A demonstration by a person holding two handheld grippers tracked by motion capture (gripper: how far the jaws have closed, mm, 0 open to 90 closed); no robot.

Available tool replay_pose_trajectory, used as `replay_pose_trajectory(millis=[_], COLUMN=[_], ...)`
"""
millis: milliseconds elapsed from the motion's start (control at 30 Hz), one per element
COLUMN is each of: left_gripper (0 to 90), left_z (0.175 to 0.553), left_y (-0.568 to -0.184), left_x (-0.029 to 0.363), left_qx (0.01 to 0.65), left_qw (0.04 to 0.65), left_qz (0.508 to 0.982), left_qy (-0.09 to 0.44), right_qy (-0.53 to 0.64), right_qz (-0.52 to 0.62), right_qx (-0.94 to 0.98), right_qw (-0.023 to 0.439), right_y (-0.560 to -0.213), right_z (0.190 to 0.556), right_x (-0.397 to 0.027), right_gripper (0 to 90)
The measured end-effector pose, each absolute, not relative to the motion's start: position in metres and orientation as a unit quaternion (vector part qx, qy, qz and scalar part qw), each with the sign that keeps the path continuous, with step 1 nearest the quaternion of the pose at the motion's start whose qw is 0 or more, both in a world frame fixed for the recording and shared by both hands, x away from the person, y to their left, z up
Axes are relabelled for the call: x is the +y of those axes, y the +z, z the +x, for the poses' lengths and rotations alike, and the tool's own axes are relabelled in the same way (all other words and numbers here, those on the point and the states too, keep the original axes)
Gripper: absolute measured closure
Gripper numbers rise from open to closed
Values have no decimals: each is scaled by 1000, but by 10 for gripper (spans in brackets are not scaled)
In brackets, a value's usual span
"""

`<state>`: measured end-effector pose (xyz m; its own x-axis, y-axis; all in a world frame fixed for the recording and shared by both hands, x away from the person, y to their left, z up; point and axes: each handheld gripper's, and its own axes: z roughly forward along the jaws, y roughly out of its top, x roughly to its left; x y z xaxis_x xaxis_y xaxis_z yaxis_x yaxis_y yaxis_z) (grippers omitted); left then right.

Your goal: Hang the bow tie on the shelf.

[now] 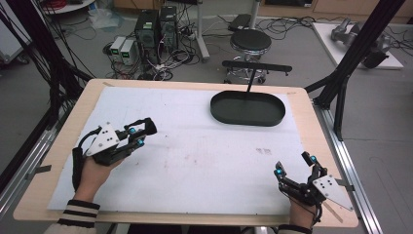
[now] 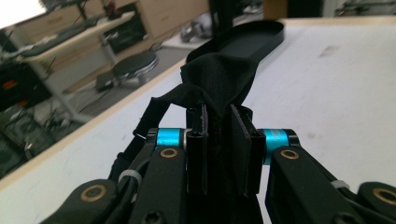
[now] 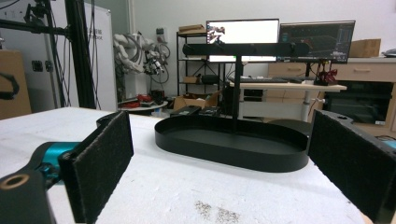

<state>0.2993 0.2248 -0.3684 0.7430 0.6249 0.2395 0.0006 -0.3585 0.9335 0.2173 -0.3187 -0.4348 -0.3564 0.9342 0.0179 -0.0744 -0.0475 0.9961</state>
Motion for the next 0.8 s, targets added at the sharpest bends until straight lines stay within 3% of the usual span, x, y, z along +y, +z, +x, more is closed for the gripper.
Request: replay_pose_trajectory(millis=[333,800], left_gripper=[770,771], left_z=[302,322], left_y=[-344,-322], left_x=[179,130], left_qx=[142,115], left_qw=[549,571], left_qz=[760,727], left_qy=[317,365], right_qy=[616,624], right_qz=[389,393], right_qx=[549,540], right_qw=[410,406], right_y=[-435,-436], right_z=[218,219], right_x=[-320,-322], right_gripper=[64,64])
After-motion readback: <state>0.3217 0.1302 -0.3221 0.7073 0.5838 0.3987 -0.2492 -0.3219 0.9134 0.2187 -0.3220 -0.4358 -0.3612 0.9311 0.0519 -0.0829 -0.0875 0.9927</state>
